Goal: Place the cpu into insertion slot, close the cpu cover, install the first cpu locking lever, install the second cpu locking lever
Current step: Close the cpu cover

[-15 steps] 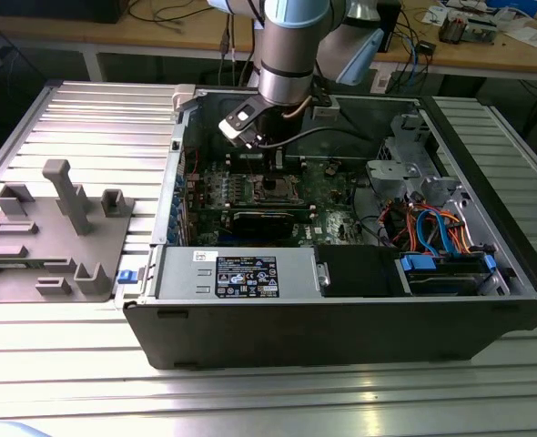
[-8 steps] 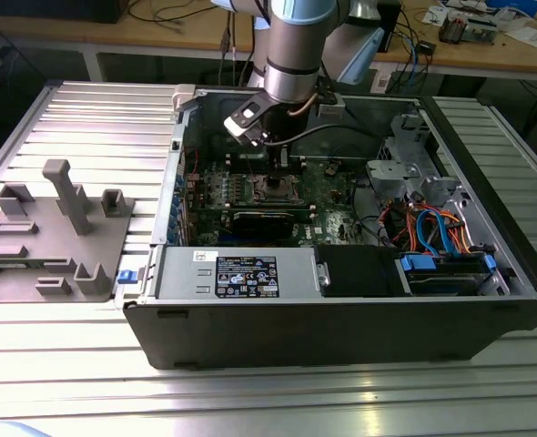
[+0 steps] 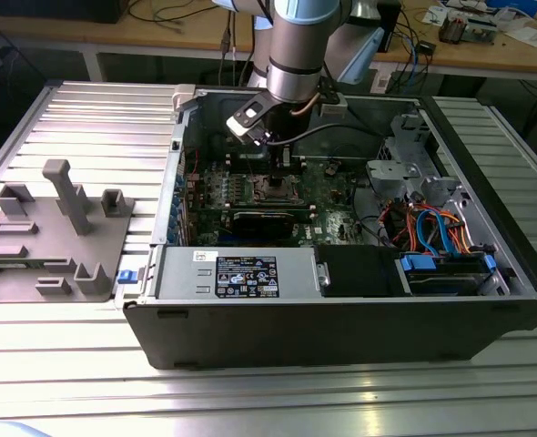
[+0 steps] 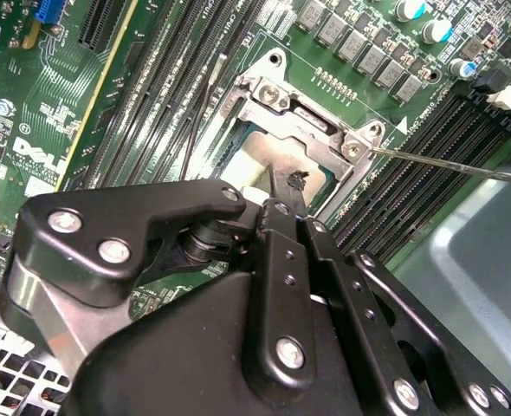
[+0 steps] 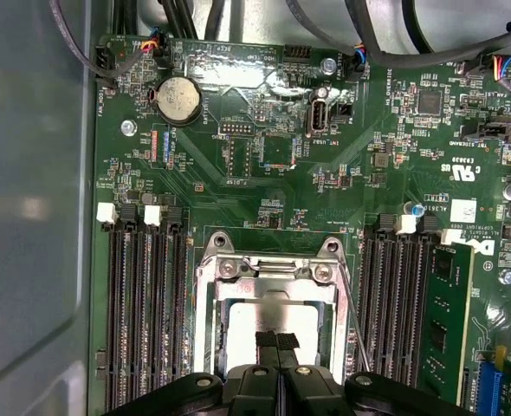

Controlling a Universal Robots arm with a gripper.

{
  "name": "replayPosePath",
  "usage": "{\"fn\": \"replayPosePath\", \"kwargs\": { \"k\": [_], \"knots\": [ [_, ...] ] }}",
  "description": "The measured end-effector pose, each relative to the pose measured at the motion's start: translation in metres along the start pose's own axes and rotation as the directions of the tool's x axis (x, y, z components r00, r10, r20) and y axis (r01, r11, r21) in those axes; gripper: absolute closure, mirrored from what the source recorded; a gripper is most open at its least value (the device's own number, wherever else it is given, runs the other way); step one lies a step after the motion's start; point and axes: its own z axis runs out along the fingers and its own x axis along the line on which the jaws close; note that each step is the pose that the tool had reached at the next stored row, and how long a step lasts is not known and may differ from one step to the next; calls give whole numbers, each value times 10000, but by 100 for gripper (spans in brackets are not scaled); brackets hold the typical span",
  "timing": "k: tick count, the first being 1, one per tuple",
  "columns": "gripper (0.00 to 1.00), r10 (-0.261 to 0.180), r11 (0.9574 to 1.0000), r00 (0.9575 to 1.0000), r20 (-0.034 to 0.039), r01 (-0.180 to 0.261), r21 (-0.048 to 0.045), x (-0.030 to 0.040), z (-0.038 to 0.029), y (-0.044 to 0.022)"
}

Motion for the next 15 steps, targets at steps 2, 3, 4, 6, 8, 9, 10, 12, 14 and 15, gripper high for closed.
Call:
{"fn": "replayPosePath", "kwargs": {
  "k": [2, 3, 4, 6, 8, 9, 10, 12, 14, 15],
  "knots": [
    [89, 0, 10000, 10000, -1, 0, 0, 0, 0, 0],
    [89, 0, 10000, 10000, 0, 0, 0, 0, 0, 0],
    [89, 0, 10000, 10000, -1, 0, 0, 0, 0, 1],
    [89, 0, 10000, 10000, -1, 0, 0, 0, -1, 1],
    [89, 0, 10000, 10000, 0, 0, 1, 0, -4, 1],
    [89, 0, 10000, 10000, 1, 0, 1, -1, -8, 0],
    [89, 0, 10000, 10000, 0, 0, 1, -1, -12, 0],
    [89, 0, 10000, 10000, 0, 0, 1, -1, -29, -1],
    [89, 0, 10000, 10000, -1, 0, 0, -2, -49, -2],
    [89, 0, 10000, 10000, 0, 0, 1, -3, -61, -3]
  ]
}}
